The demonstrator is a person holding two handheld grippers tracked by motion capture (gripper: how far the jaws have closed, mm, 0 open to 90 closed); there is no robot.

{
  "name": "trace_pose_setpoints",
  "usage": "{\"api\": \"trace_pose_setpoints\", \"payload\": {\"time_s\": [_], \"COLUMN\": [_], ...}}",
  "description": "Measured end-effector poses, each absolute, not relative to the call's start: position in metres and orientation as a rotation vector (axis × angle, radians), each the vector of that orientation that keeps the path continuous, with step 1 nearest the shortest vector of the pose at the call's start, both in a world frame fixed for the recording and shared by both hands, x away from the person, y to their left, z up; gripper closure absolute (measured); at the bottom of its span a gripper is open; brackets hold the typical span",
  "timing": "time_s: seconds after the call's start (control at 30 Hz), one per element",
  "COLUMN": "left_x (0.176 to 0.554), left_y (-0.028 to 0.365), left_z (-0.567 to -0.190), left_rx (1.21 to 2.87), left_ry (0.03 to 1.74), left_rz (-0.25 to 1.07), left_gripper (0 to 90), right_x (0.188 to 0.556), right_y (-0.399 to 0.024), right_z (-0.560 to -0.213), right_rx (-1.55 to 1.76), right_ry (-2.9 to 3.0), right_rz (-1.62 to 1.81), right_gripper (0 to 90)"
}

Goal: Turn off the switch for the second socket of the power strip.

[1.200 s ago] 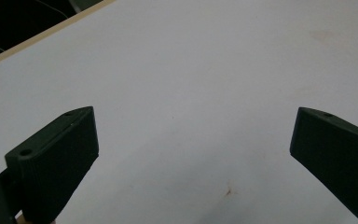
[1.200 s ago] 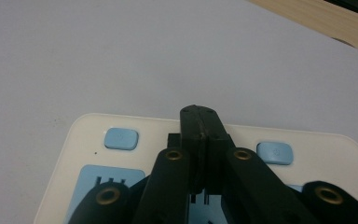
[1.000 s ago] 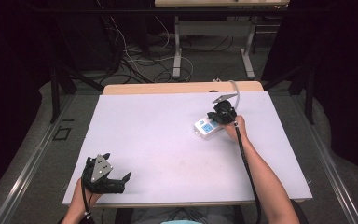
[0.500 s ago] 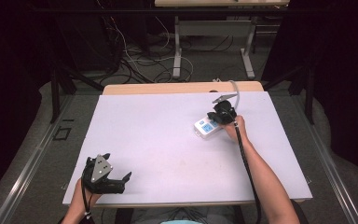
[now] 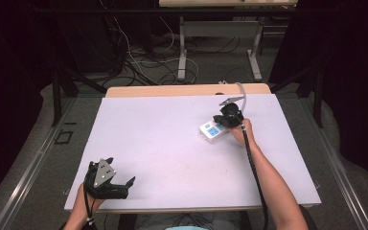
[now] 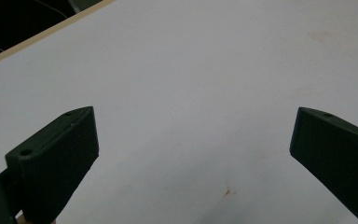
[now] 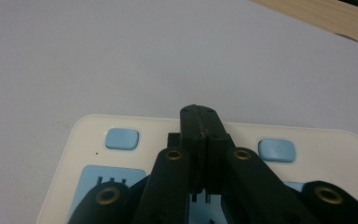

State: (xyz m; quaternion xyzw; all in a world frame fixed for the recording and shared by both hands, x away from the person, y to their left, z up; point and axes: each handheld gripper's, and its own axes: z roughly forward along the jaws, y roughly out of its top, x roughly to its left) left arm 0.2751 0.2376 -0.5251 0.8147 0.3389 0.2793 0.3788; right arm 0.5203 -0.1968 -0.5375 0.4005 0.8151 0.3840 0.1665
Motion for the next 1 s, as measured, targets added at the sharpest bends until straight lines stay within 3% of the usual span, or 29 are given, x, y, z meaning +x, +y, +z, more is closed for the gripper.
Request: {"api": "trace_pose_setpoints", "payload": {"time_s": [1.0], "left_x": [0.2749], "left_y": [0.2377], "left_z": [-0.5249], "left_rx": [2.087], "left_ry": [0.86], "left_rz": [0.719], "left_gripper": [0.9], "right_x": [0.5193], "right_y": [-0.1948], "right_z": [-0.5376], "right_rx": [1.126], "right_ry": [2.327], "right_rz": [1.073], "right_gripper": [90.0]}}
